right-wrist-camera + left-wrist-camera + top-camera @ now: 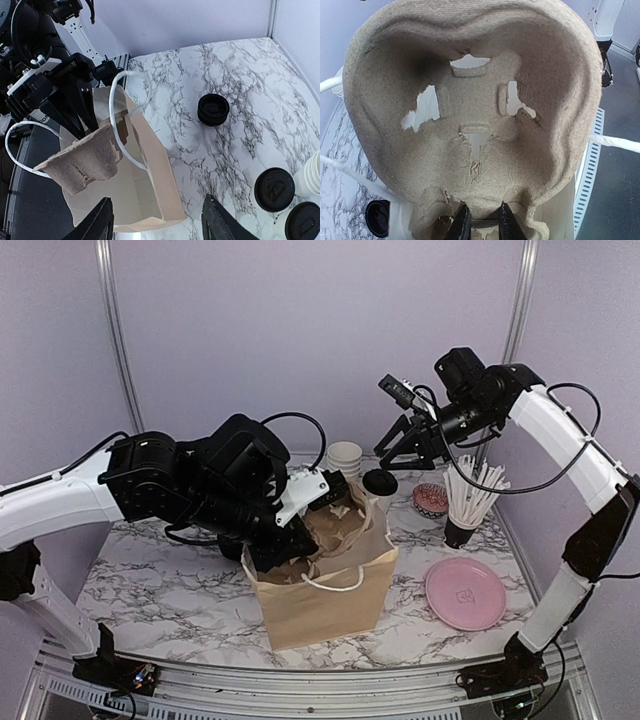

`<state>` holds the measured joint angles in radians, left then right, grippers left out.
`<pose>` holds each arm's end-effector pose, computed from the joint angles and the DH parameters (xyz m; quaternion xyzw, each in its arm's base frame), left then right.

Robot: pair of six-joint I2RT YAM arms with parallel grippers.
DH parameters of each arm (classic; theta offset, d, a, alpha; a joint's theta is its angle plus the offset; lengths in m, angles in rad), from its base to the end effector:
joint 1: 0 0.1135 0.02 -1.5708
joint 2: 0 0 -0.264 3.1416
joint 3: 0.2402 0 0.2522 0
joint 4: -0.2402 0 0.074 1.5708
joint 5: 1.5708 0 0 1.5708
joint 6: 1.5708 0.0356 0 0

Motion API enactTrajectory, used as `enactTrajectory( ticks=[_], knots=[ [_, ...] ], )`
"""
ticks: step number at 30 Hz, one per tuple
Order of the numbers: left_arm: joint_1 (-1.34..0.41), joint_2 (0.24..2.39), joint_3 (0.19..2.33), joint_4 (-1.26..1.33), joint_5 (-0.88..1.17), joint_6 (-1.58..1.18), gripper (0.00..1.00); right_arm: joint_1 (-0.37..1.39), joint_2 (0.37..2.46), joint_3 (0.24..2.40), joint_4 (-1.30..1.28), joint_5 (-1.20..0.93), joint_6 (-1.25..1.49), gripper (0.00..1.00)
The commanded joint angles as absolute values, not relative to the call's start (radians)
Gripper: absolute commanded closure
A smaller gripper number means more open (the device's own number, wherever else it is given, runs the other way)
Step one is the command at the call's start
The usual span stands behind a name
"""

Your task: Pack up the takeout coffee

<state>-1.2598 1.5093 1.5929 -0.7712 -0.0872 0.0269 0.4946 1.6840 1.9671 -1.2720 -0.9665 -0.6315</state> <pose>0.1032 -0.3108 0.3878 0.5269 0.7338 -0.2147 0.3712 0.2678 0.1777 0.4231 -0.5655 0.6462 0.4267 0.2839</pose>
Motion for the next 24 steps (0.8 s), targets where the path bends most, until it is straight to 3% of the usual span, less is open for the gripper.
enactTrajectory(
  ticks=[1,8,24],
  knots=[
    [-1.266,1.570,1.657,-0.904,-0.106,-0.023,0.83,0.430,1.633,1.866,-1.214,-0.977,-0.640,0.42],
    [-1.265,1.660,1.705,-0.980,-0.090,-0.039,0.83,0.416,1.566,1.677,-1.092,-0.889,-0.617,0.42],
    [-1.256,1.822,1.751,-1.078,-0.069,-0.077,0.81,0.416,1.532,1.527,-1.058,-0.866,-0.664,0.42]
  ],
)
